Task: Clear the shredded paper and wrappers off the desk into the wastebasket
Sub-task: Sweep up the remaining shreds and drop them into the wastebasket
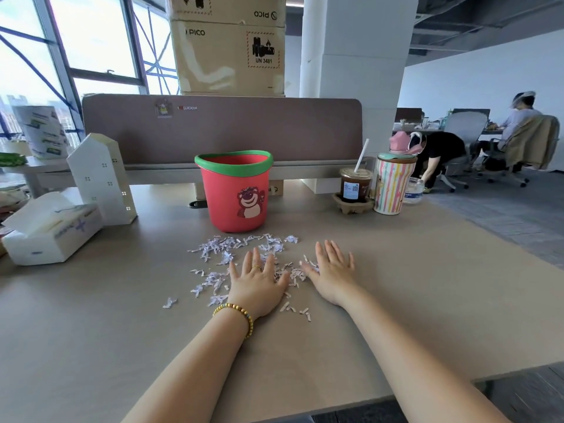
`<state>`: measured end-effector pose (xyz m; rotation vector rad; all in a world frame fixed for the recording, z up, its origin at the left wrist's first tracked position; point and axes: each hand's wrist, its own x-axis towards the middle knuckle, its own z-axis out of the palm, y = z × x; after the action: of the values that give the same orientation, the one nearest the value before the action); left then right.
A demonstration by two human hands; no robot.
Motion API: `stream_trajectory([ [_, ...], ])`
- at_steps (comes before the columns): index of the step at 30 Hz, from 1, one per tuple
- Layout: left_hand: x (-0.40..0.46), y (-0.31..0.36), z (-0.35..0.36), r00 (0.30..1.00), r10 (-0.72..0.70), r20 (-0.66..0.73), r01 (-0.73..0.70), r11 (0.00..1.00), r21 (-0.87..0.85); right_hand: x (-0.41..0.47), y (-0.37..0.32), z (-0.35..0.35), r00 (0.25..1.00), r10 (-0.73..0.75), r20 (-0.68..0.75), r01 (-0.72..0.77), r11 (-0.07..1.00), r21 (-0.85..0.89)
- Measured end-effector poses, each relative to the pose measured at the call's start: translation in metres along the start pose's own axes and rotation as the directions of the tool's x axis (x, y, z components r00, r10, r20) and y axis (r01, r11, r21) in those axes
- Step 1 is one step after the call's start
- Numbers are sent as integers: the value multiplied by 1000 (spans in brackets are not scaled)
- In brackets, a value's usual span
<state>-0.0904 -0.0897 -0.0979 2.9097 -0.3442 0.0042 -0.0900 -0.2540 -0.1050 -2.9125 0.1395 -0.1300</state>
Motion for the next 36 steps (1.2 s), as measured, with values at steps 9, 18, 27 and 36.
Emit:
stream_trajectory([
  [9, -17, -59, -13, 950, -163, -266, 165, 986, -13, -1, 0, 1, 993, 116, -6, -115, 988, 103],
  [18, -25, -102, -17, 935, -347, -70, 337, 933, -126, -9, -40, 6, 992, -61, 109, 44, 987, 154],
  [27, -26, -81, -15, 999, 39, -29, -43, 982, -183, -14, -86, 9, 968, -209, 139, 139, 907, 398],
  [36, -42, -111, -24, 996, 68, 58, -68, 998, -6, -35, -45, 0, 907, -324, 269, 322, 945, 52],
])
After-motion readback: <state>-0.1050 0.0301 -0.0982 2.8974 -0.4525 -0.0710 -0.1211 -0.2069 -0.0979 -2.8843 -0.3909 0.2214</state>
